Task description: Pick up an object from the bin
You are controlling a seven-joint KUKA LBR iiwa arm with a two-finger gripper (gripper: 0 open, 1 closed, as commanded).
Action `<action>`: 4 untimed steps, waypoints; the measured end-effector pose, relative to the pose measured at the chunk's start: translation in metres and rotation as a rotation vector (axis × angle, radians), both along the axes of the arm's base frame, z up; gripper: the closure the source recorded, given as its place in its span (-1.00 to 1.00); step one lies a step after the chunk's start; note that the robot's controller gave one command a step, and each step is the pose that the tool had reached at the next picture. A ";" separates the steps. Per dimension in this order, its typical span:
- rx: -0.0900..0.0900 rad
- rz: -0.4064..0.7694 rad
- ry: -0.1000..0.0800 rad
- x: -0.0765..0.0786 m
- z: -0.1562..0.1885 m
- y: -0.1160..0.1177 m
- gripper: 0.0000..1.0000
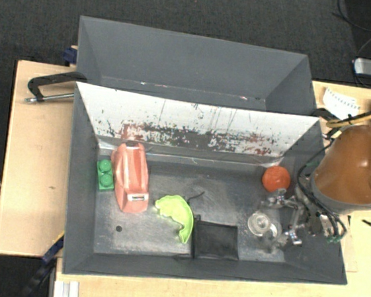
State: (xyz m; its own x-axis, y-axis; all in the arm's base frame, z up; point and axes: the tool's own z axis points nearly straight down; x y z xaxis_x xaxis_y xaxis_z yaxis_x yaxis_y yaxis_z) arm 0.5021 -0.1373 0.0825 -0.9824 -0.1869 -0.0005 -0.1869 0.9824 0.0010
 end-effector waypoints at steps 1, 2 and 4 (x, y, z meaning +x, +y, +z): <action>-0.001 -0.052 -0.005 0.000 0.013 0.017 1.00; -0.001 -0.052 -0.004 0.000 0.013 0.017 1.00; -0.001 -0.085 -0.005 0.017 0.105 0.006 1.00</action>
Offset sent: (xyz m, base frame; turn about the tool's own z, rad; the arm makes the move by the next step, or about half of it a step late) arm 0.0000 0.0000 0.0000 0.0000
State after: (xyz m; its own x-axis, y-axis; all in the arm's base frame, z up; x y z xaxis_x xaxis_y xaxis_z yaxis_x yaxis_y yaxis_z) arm 0.5195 -0.1315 0.1871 -0.9947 -0.1028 -0.0047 -0.1028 0.9947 -0.0009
